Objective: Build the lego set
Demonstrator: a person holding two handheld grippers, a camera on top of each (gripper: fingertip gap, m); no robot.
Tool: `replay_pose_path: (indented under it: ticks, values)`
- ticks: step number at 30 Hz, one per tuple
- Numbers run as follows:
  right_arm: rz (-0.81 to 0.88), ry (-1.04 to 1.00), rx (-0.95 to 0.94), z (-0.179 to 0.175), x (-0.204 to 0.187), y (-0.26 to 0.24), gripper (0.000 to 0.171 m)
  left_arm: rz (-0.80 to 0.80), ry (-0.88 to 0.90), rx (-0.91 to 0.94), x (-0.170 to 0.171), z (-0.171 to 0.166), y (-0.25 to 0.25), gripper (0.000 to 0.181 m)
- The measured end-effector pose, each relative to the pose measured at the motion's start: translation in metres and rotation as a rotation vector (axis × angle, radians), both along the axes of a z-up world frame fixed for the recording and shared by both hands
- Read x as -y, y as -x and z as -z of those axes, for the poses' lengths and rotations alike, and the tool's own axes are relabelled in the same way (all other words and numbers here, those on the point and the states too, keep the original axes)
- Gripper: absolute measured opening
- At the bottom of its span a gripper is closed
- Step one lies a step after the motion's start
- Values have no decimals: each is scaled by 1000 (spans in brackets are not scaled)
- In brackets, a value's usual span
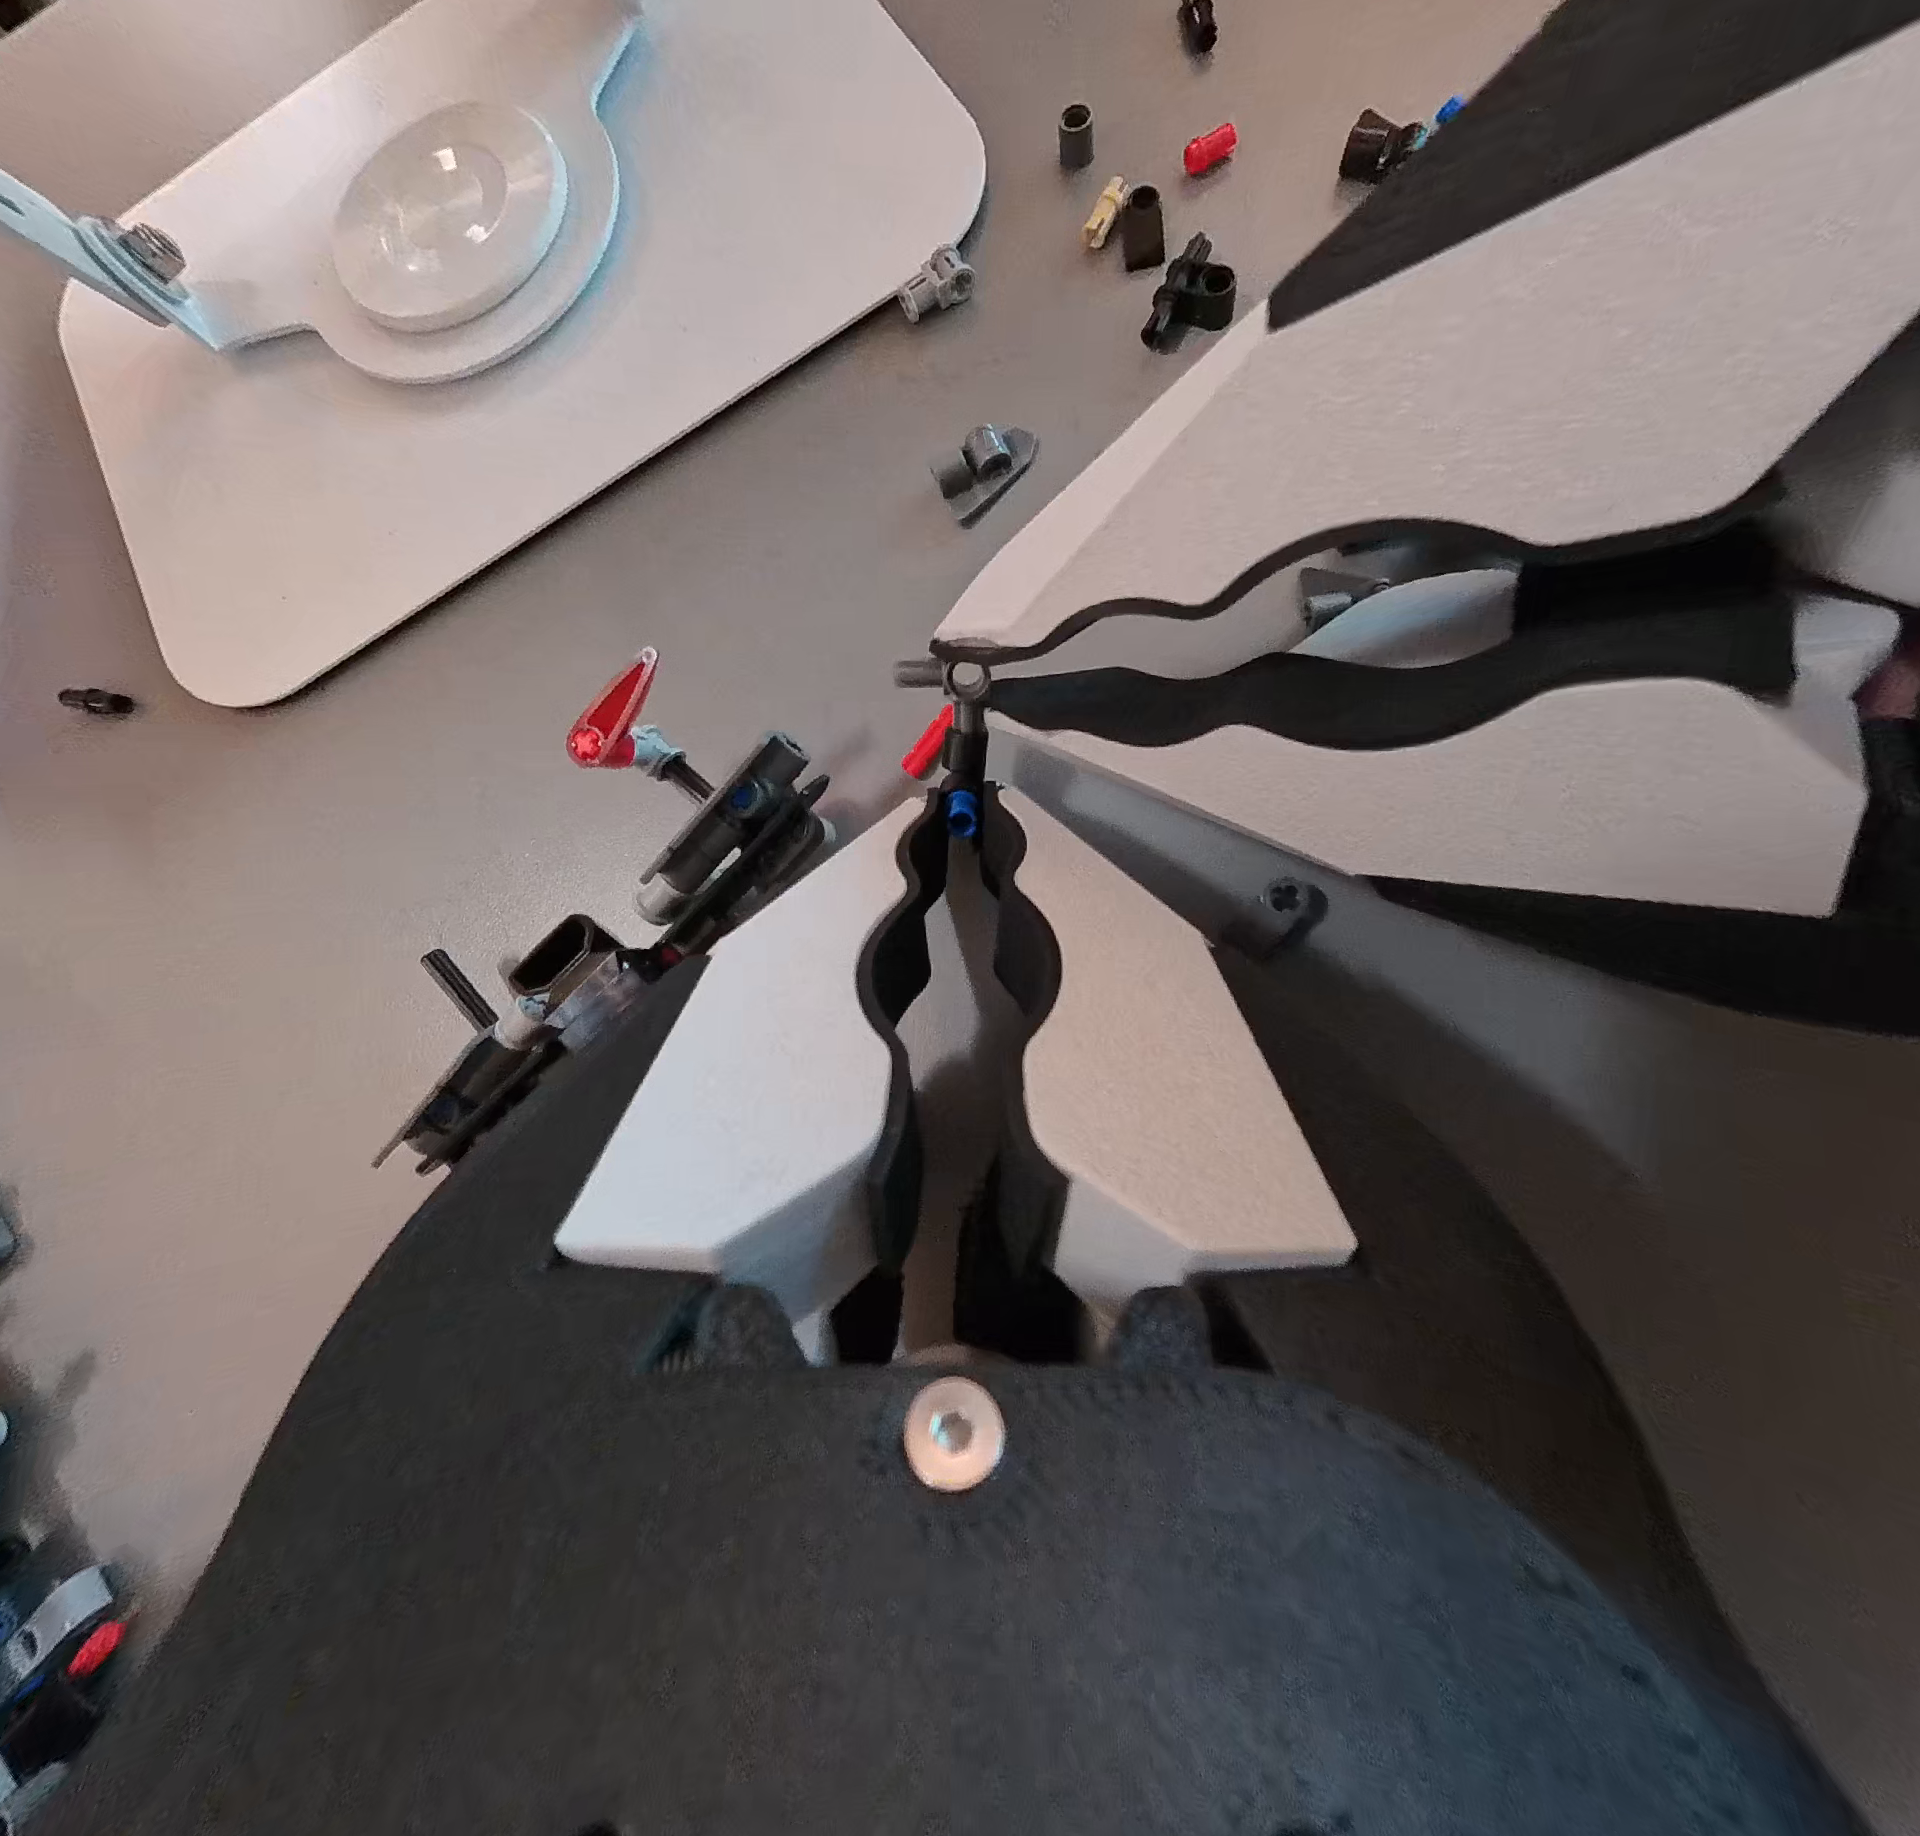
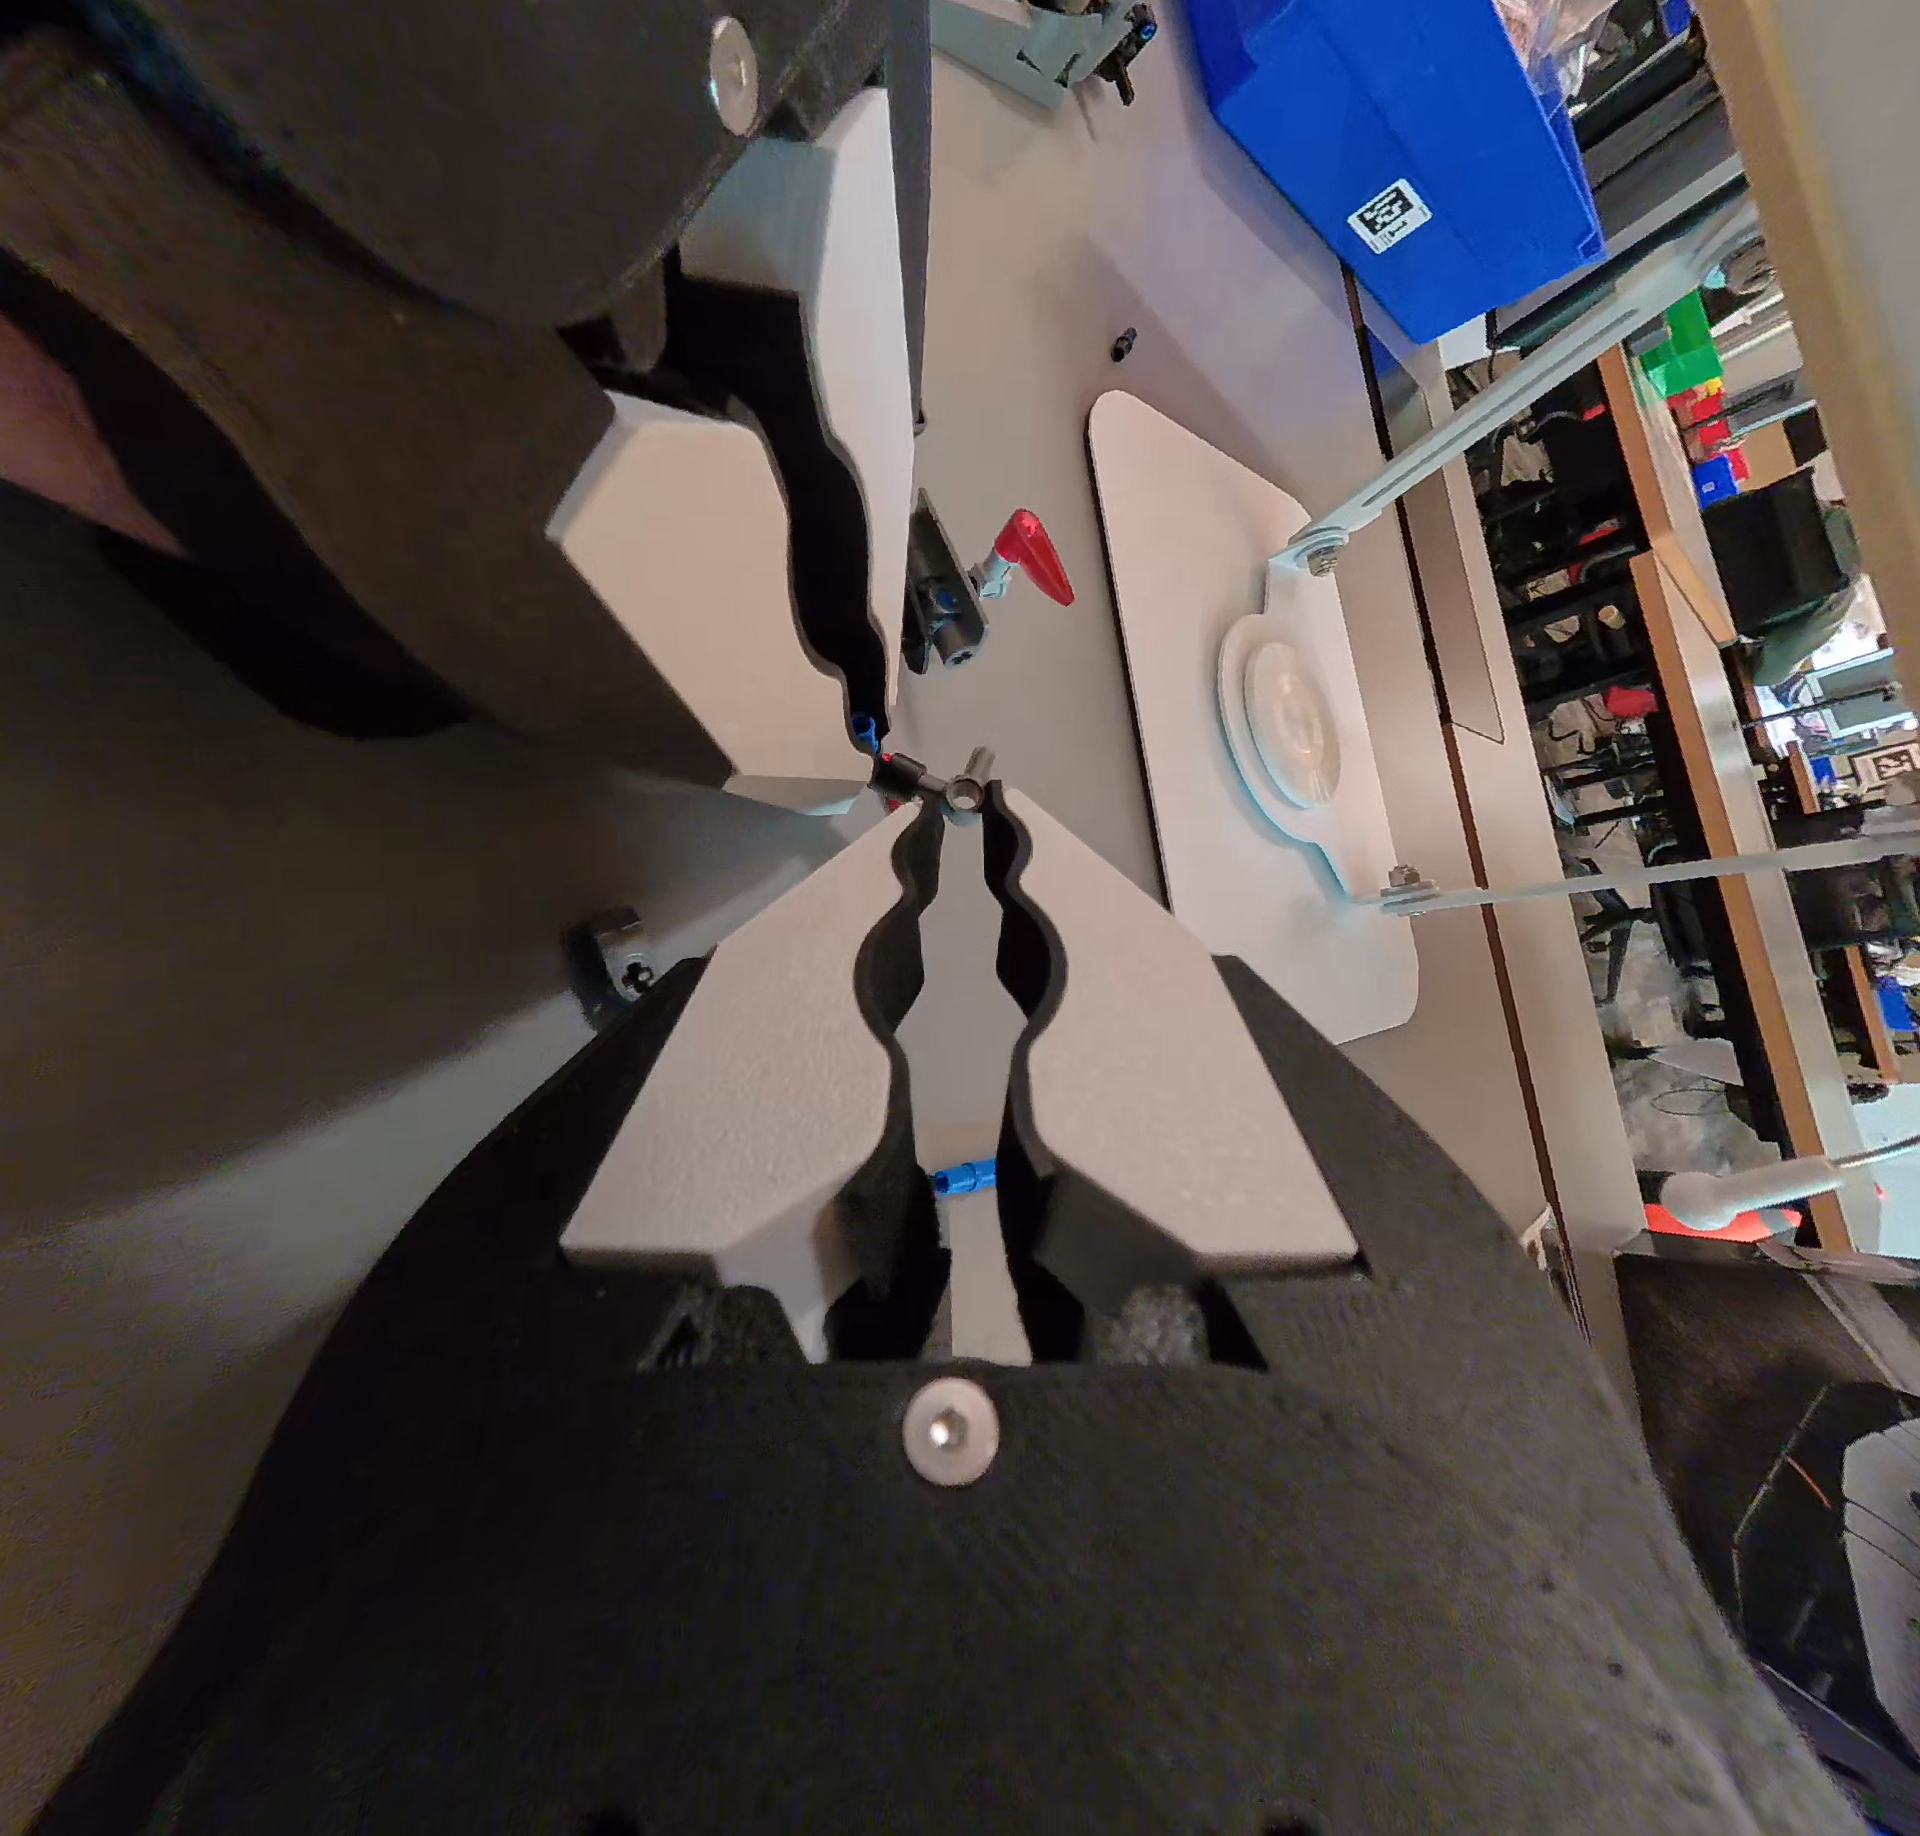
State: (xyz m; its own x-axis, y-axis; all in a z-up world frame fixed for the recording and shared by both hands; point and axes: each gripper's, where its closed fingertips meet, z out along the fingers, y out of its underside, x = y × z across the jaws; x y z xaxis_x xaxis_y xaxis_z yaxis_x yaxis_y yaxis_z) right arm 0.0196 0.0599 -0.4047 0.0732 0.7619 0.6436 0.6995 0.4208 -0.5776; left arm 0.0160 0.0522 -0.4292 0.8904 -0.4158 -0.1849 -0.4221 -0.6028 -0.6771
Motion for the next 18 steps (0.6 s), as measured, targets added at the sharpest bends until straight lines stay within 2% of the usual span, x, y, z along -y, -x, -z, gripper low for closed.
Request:
replay_pose_path:
  ticks: [18]
  values:
    - [5, 54, -26, 2, 0, -1, 5, -9, 14, 5, -1, 1, -1, 4]
